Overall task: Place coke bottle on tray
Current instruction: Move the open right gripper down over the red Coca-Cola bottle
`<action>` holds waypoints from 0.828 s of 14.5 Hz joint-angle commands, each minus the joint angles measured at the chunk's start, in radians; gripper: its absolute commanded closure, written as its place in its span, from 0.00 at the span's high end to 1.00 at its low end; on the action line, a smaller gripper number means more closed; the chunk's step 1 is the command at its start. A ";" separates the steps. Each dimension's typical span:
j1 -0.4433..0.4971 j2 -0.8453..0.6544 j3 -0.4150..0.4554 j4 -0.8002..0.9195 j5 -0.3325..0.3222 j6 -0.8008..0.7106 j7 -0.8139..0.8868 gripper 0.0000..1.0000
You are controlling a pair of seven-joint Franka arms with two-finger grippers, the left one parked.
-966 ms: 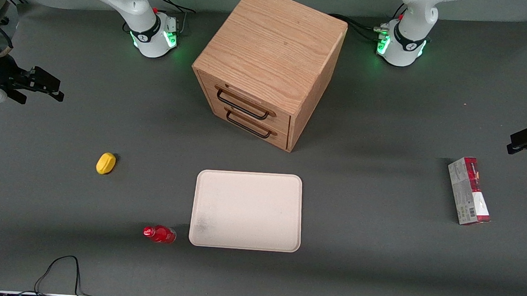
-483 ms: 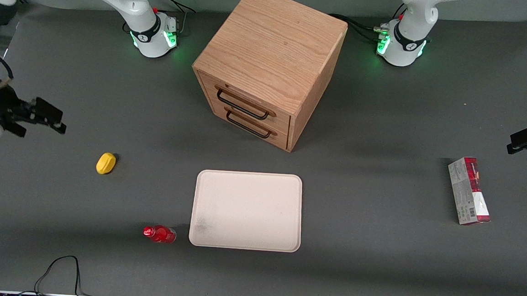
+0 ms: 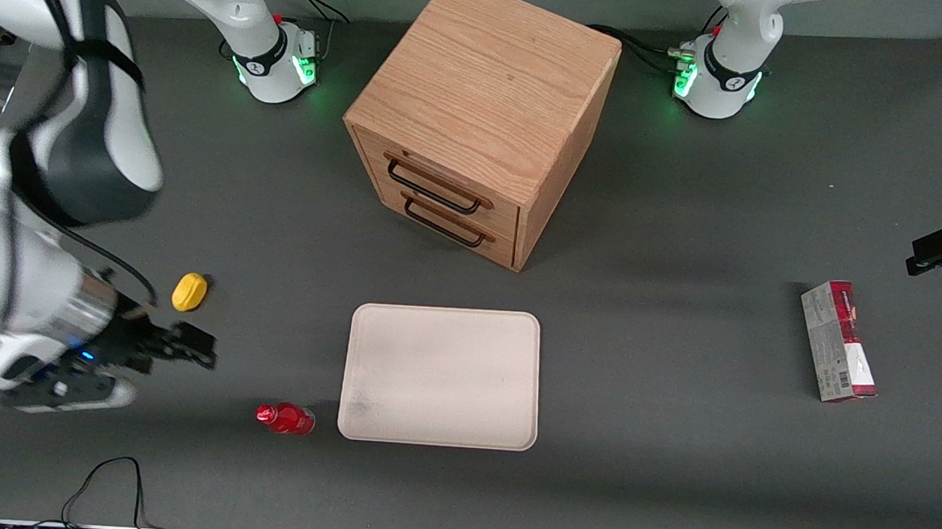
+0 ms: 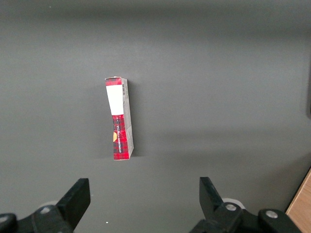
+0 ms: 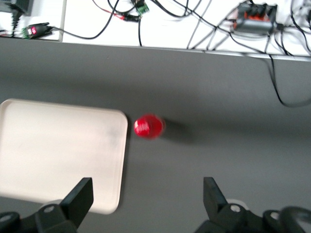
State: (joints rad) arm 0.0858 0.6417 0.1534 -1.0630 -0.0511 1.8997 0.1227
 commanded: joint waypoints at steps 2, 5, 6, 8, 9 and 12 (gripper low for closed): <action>-0.009 0.157 0.067 0.068 -0.096 0.154 0.060 1.00; -0.009 0.213 0.067 0.035 -0.098 0.214 0.049 1.00; -0.009 0.213 0.067 0.000 -0.098 0.241 0.048 1.00; -0.009 0.217 0.067 -0.046 -0.098 0.297 0.048 1.00; -0.009 0.223 0.067 -0.049 -0.098 0.300 0.046 1.00; -0.008 0.227 0.067 -0.054 -0.104 0.295 0.025 0.93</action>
State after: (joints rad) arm 0.0850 0.8781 0.2067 -1.1020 -0.1289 2.1833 0.1598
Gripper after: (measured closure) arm 0.018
